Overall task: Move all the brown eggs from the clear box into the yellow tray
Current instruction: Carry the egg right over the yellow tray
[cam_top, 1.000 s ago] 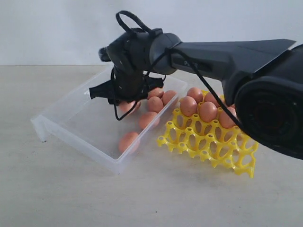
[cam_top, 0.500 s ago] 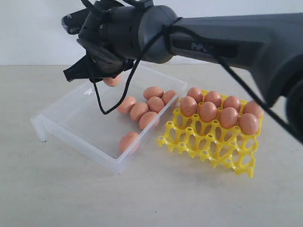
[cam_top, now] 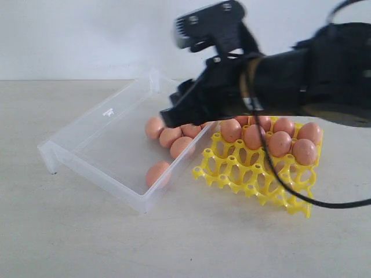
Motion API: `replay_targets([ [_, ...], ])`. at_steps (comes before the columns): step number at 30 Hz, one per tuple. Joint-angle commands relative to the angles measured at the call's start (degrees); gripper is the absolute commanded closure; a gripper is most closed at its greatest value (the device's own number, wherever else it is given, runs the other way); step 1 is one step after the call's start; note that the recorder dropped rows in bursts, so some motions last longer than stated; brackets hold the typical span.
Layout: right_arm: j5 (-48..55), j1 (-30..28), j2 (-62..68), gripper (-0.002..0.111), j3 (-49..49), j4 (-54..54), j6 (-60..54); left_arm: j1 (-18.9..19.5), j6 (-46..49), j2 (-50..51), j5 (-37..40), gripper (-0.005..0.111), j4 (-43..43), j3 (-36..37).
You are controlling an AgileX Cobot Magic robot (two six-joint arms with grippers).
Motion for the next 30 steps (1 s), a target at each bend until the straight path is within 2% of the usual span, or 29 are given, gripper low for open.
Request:
replay_targets([
  [1, -8.6, -8.8, -6.9, 0.109, 7.6, 0.9, 5.4, 0.1, -0.5, -0.1, -0.4, 0.111, -0.2, 0.2],
  [4, -17.4, -11.5, -7.8, 0.109, 10.0, 0.4, 7.8, 0.1, -0.5, -0.1, -0.4, 0.111, -0.2, 0.2],
  [7, -23.4, -11.7, -7.0, 0.109, 10.1, -1.6, 7.8, 0.1, -0.5, -0.1, -0.4, 0.111, -0.2, 0.2],
  [12, -28.4, -12.7, -3.4, 0.109, 9.8, -2.8, 10.1, 0.1, -0.5, -0.1, -0.4, 0.111, -0.2, 0.2],
  [14, -35.2, -15.5, -0.7, 0.109, 8.6, -9.7, 16.8, 0.1, -0.5, -0.1, -0.4, 0.111, -0.2, 0.2],
  [18, -53.7, -24.6, 8.0, 0.109, 0.7, -35.6, 39.3, 0.1, -0.5, -0.1, -0.4, 0.111, -0.2, 0.2],
  [21, -62.3, -28.5, 12.5, 0.109, -5.2, -44.6, 46.1, 0.1, -0.5, -0.1, -0.4, 0.111, -0.2, 0.2],
  [24, -62.4, -30.2, 14.3, 0.109, -6.5, -45.7, 46.0, 0.1, -0.5, -0.1, -0.4, 0.111, -0.2, 0.2],
  [30, -54.7, -30.2, 14.5, 0.109, -6.5, -51.4, 38.9, 0.1, -0.5, -0.1, -0.4, 0.111, -0.2, 0.2],
])
